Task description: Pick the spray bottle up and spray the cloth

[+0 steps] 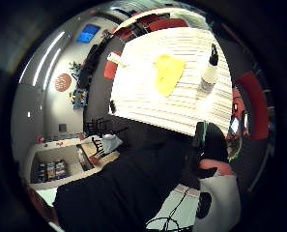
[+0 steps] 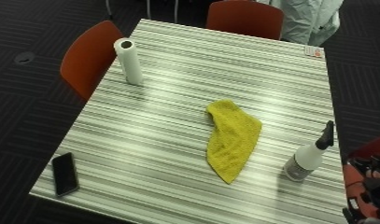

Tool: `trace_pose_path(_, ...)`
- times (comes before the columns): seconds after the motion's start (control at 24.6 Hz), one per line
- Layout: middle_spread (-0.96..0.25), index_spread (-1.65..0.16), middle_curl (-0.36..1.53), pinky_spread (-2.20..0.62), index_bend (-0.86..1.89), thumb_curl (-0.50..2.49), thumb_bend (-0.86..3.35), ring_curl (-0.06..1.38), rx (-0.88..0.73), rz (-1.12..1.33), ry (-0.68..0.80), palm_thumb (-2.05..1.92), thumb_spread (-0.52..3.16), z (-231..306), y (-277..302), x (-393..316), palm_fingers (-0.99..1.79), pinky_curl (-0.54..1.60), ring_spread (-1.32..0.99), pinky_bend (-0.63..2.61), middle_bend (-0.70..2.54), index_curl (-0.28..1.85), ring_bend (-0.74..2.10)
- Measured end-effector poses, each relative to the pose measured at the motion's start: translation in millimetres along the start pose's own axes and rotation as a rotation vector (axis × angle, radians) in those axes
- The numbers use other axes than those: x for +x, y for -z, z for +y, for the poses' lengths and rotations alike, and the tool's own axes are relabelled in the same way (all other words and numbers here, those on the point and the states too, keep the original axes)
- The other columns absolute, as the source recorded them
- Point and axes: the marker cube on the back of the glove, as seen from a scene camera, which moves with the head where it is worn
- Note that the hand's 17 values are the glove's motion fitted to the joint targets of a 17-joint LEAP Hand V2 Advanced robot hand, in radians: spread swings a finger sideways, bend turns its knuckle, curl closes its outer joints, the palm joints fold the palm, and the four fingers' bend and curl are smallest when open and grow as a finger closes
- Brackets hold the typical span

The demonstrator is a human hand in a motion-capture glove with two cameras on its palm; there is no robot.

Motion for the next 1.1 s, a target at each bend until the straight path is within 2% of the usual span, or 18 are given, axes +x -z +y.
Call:
trace_pose_path(0.45, 0.03, -0.27, 0.16, 0.13, 0.24, 0.25, 0.43, 0.16, -0.022, 0.005, 0.025, 0.76, 0.72, -7, -7, -9, 0.37, 0.17, 0.09, 0.26, 0.2, 0.21, 0.3)
trace_pose_path(1.1, 0.03, -0.31, 0.24, 0.15, 0.19, 0.35, 0.32, 0.22, -0.07, -0.006, 0.073, 0.82, 0.93, -17, -24, -29, 0.35, 0.25, 0.11, 0.22, 0.18, 0.3, 0.28)
